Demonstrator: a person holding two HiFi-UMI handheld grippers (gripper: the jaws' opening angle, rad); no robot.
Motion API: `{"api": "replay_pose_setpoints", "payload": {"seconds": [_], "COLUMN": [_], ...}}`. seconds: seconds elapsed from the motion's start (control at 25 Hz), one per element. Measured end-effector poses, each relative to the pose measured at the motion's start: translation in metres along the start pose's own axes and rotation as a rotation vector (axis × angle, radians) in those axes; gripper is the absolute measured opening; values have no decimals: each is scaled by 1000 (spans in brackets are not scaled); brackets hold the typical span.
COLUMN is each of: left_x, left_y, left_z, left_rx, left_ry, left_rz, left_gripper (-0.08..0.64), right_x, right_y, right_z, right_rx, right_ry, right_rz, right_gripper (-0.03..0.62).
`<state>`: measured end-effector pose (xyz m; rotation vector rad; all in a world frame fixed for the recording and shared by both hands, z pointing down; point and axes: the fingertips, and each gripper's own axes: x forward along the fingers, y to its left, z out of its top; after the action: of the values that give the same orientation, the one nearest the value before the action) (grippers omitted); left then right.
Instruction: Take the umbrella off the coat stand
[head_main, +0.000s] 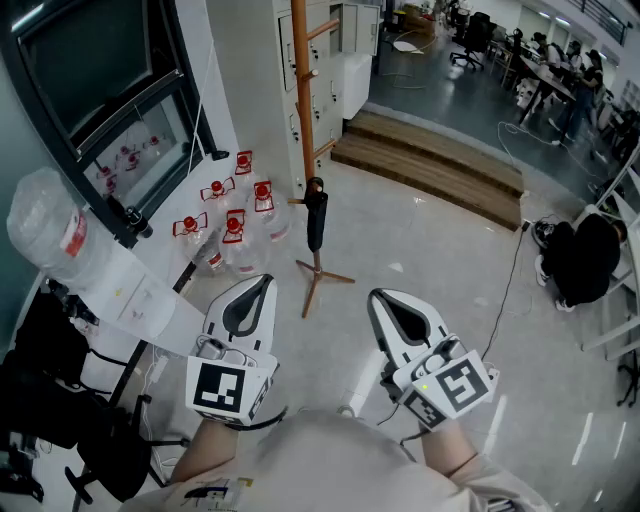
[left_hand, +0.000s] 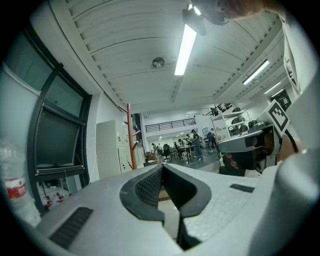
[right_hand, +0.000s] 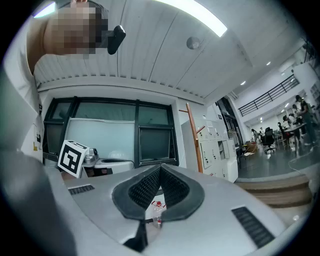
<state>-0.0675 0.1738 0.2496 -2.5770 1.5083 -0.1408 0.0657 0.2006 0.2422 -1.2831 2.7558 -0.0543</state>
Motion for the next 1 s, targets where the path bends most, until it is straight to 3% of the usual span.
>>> {"api": "replay_pose_setpoints", "payload": {"seconds": [0.2, 0.76, 1.0], "left_x": [1, 8, 10], "left_y": [-3, -26, -35], "left_z": [1, -3, 2], "left_rx": [5, 4, 0], "left_ry": [11, 37, 15], "left_rz": [4, 8, 48], "left_gripper": [9, 8, 8], "right_x": [-4, -24, -34], "right_y": [-2, -19, -27], "right_z": [11, 4, -2], "right_rx": [8, 18, 24], "right_ry": [-49, -18, -6], "right_rz": [4, -2, 26], "right_gripper": [6, 8, 8]}}
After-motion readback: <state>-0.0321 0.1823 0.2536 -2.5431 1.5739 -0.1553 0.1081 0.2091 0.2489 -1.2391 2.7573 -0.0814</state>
